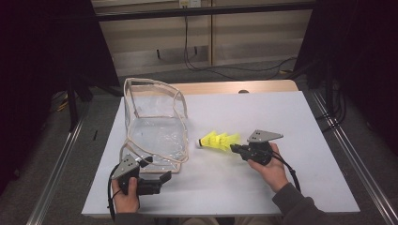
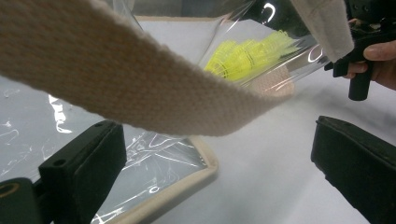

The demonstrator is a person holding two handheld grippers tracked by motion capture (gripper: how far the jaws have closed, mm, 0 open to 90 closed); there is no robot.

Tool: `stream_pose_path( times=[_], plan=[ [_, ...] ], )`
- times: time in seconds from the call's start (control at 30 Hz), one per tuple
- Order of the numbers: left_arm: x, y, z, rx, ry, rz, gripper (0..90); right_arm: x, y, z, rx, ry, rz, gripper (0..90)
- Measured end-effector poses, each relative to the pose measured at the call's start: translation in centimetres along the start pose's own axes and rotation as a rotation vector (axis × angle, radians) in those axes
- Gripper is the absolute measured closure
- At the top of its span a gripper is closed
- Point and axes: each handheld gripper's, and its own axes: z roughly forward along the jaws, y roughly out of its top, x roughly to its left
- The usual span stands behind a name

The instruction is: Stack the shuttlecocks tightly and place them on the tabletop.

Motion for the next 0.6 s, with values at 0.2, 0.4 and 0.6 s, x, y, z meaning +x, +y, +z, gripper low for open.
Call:
stream_pose_path(
  times=[0.2,0.4,0.6],
  plan=[
    [-0.04,0.00,0.01,0.002,0.000,0.002,3.4,0.02,-0.02,0.15,0.003,0.001,0.003,90.0],
    [-0.01,0.01,0.01,-0.001,0.001,0.001,3.4,-0.04,-0.05,0.26,0.005,0.003,0.002,90.0],
    [-0.01,0.00,0.01,0.002,0.001,0.002,3.4,-0.03,-0.05,0.45,0.007,0.003,0.003,90.0]
  ],
)
